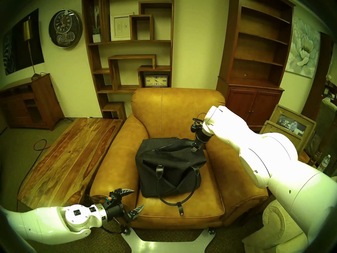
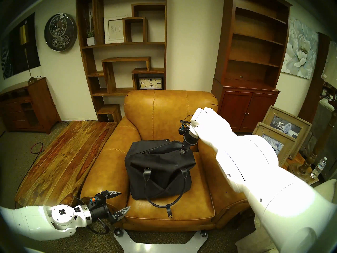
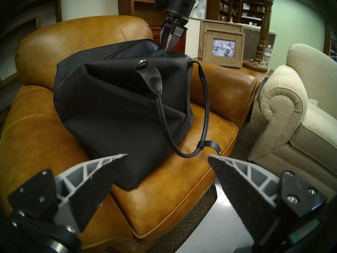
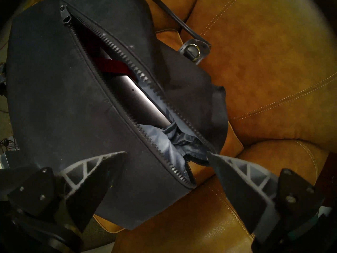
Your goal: Open a bag with a zipper
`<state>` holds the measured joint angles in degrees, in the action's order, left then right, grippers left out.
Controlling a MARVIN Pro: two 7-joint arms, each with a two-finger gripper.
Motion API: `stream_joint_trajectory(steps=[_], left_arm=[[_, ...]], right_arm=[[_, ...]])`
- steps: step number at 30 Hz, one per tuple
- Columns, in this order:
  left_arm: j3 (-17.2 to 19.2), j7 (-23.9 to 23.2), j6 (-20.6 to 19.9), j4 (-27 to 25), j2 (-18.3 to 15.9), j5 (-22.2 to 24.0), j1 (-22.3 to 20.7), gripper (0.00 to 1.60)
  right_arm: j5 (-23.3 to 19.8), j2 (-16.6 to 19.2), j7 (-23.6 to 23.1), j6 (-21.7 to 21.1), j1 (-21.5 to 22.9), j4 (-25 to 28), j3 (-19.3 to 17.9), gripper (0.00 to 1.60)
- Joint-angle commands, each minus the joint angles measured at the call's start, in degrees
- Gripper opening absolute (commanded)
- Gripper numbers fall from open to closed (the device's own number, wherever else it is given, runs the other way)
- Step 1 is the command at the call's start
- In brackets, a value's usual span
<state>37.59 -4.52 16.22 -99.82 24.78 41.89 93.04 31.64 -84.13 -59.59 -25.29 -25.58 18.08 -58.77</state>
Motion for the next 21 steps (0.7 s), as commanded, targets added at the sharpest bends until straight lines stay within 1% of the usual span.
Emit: stream_joint_trajectory(steps=[1,13,14,17,21], left_arm=[[0.1,0.0,0.2,-0.4,0.1,0.0,-0.2,1.60],[-0.1,0.0,0.2,-0.3,0.1,0.0,-0.3,1.60],[-0.1,0.0,0.2,-0.3,0.1,0.0,-0.3,1.60],[-0.2,0.0,0.2,-0.3,0.1,0.0,-0.4,1.60],[-0.3,0.0,0.1,-0.3,0.1,0.0,-0.5,1.60]], right_arm=[[-0.2,-1.3,0.5,-0.2,-1.4,1.9,0.0,1.60],[-0.1,-1.4,2.6,-1.1,-3.7,4.6,-0.5,1.60],[-0.4,-1.2,2.9,-0.8,-3.4,5.2,-0.9,1.60],[-1.1,0.5,4.1,-0.8,-1.8,6.5,-2.4,1.60],[-1.8,3.4,5.6,-1.5,-1.5,7.3,-4.4,1.60]])
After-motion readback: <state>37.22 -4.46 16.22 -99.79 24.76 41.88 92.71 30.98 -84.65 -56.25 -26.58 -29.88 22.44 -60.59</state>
